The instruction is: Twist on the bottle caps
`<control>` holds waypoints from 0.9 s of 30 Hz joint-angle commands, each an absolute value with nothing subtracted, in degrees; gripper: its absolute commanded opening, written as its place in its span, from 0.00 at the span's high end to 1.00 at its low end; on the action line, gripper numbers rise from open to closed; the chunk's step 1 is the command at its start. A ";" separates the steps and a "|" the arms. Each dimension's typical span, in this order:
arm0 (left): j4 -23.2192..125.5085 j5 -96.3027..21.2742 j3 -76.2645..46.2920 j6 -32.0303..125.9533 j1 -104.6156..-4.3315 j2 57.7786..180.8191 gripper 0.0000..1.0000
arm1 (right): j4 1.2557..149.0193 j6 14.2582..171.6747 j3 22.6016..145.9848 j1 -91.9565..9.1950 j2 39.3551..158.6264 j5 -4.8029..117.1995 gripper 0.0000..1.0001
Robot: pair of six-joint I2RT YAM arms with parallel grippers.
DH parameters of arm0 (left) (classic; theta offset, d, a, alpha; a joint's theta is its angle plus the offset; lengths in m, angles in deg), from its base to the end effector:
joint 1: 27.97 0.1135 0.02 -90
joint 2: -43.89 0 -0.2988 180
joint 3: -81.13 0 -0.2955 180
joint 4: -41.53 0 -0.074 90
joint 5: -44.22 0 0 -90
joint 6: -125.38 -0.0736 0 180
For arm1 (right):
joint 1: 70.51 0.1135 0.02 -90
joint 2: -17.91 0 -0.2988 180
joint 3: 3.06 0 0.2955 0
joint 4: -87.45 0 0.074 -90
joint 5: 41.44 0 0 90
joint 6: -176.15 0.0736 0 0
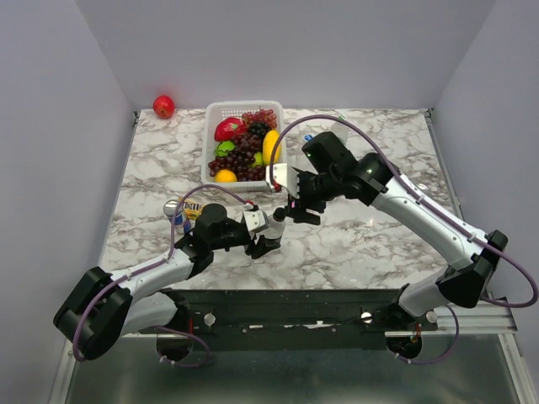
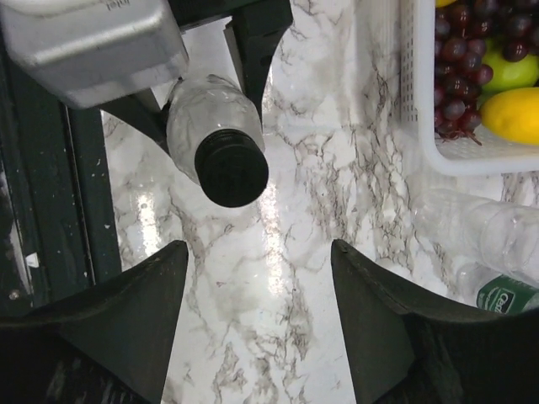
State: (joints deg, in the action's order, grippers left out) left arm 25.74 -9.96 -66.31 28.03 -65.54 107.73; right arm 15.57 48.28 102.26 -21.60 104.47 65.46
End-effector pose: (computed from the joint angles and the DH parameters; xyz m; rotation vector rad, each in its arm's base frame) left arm 0.1875 -0.1985 0.1926 1.1196 1.5258 -0.9378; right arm 0.2261 0.2918 0.3913 -1.8026 1.7270 0.4487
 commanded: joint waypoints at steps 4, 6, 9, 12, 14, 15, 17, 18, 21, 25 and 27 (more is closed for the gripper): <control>25.03 -4.56 -66.41 29.06 -64.80 106.56 1.00 | 34.60 42.83 94.27 -23.93 98.33 79.13 0.22; 25.47 -4.12 -66.06 29.05 -64.71 106.73 1.00 | 33.90 41.51 94.53 -23.93 98.85 83.26 0.22; 26.09 -3.41 -65.54 29.23 -64.62 107.00 1.00 | 27.43 35.46 96.98 -23.84 100.61 89.05 0.21; 25.92 -3.24 -65.27 30.02 -64.36 107.17 1.00 | 20.74 29.65 99.44 -23.66 102.54 90.92 0.21; 25.56 -3.32 -65.18 30.72 -64.19 107.26 1.00 | 18.35 27.01 100.24 -23.49 103.25 90.83 0.21; 25.30 -3.41 -65.10 30.98 -64.19 107.17 1.00 | 16.86 26.39 100.68 -23.40 103.69 90.31 0.21; 24.86 -3.50 -65.01 31.25 -64.01 107.44 1.00 | 15.53 24.11 100.68 -23.40 103.87 89.87 0.21; 24.60 -3.50 -65.01 31.51 -64.01 107.52 1.00 | 14.74 23.41 100.59 -23.31 103.95 89.26 0.21; 23.90 -3.33 -64.48 31.60 -63.92 107.96 1.00 | 15.52 22.17 99.28 -22.96 103.69 87.59 0.21; 23.54 -3.32 -63.78 31.43 -63.92 108.75 1.00 | 18.07 22.69 97.61 -21.99 103.60 86.00 0.20; 23.54 -3.41 -63.51 31.34 -63.92 108.84 1.00 | 18.51 22.69 97.52 -21.82 103.69 85.82 0.20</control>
